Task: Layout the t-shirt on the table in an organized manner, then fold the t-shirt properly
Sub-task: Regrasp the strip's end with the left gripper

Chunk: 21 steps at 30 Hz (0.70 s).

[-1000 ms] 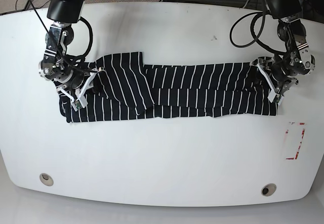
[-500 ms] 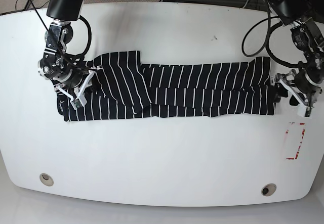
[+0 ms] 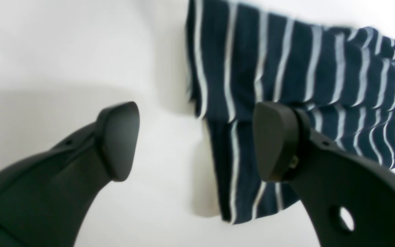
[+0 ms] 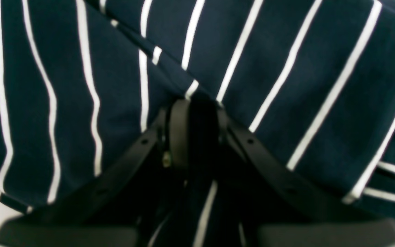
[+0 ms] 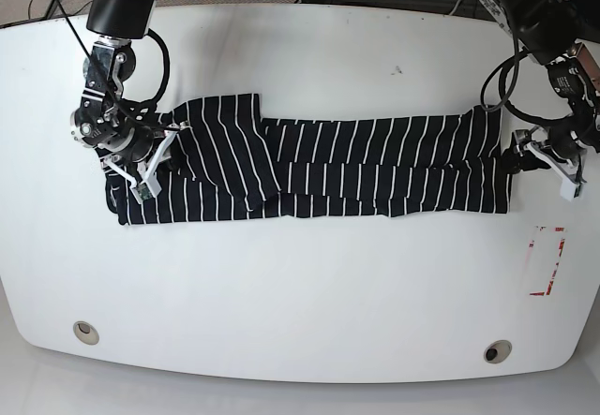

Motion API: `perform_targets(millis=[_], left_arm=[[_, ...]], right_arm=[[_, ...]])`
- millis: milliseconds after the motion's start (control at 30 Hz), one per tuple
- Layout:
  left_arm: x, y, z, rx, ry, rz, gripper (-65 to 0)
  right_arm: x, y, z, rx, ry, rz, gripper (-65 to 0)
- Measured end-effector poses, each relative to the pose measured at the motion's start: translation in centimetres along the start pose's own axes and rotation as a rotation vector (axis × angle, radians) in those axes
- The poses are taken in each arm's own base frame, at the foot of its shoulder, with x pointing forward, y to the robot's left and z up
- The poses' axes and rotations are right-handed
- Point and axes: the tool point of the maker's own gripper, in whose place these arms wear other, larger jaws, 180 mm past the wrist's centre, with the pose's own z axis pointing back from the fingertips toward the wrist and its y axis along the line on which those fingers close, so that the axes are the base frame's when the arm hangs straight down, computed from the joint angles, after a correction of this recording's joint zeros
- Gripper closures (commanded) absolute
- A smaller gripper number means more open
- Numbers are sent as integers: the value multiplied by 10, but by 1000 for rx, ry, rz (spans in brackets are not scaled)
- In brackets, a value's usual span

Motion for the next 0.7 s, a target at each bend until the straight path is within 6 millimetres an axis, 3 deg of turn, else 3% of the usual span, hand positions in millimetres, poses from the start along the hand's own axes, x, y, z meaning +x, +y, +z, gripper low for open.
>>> perform_targets(millis=[200,500,567,700], left_arm=[[-11,-9,-12,-56,28,35,-485],[-8,-38,-35,-154,39,6,-476],[-8,-42,-37,-164,32,9,-447],[-9,-49,-41,-177,41,-7,-311]], right_arm=[[-1,1,0,0,16,3,-97],[-1,1,0,0,15,2,-97],[-1,1,0,0,14,2,-97],[-1,1,0,0,15,2,-97]])
